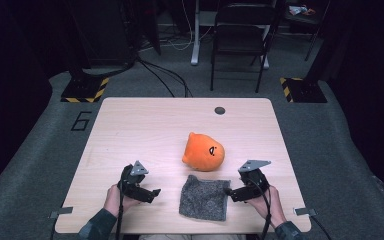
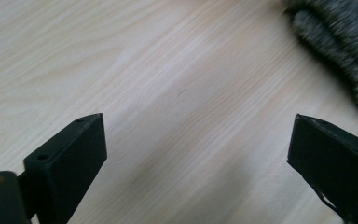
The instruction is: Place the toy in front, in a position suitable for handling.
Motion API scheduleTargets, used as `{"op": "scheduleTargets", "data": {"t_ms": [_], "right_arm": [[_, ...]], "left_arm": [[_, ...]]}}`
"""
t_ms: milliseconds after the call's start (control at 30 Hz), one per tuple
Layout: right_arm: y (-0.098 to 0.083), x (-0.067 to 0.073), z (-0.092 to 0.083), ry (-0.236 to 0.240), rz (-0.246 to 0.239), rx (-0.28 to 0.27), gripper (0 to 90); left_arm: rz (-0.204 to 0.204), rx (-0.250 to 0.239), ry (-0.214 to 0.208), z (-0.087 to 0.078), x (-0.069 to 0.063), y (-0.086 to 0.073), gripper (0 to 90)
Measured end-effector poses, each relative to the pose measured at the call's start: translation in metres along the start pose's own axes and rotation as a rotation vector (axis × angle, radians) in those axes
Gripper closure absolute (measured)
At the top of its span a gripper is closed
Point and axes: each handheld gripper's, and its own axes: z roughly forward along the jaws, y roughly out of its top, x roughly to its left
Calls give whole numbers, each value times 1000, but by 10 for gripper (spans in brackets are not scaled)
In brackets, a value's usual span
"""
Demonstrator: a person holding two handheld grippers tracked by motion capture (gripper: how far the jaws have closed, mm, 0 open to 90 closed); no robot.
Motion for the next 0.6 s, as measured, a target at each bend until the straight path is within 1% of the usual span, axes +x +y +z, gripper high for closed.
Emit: {"op": "scheduleTargets", "data": {"t_ms": [67, 100, 133, 200, 267, 333, 367, 400, 433, 467, 500, 533, 567, 600], "right_arm": [[4, 9, 5, 18, -15, 8, 112], [6, 13, 8, 35, -20, 20, 112], [8, 18, 11, 40, -41, 34, 112], [12, 27, 17, 46, -68, 51, 113], [15, 35, 22, 65, -76, 56, 117], [19, 42, 28, 63, -86, 67, 118], [21, 45, 30, 64, -82, 68, 119], [23, 48, 35, 62, -99, 78, 120], [24, 51, 39, 55, -101, 82, 120], [25, 54, 43, 55, -120, 95, 120], [25, 57, 48, 50, -119, 103, 120], [26, 59, 52, 55, -130, 119, 120], [26, 62, 56, 46, -139, 127, 121], [25, 65, 59, 40, -161, 142, 130]], "left_arm": [[-1, 14, -5, 4, 3, -2, 34], [-9, 23, -17, 6, 5, -2, 29], [-10, 31, -16, 7, 6, -2, 22], [-20, 28, -21, 7, 7, -1, 16], [-22, 28, -22, 8, 9, 1, 16], [-29, 23, -14, 11, 11, 1, 16], [-30, 25, -13, 13, 12, 1, 16], [-35, 21, -11, 14, 13, 1, 16], [-39, 23, -14, 16, 14, 0, 16], [-44, 30, -15, 16, 16, -1, 16], [-58, 23, -23, 16, 17, -1, 15], [-67, 21, -20, 16, 18, -2, 16], [-69, 26, -21, 16, 19, -2, 17], [-71, 23, -24, 16, 19, -2, 18]]}}
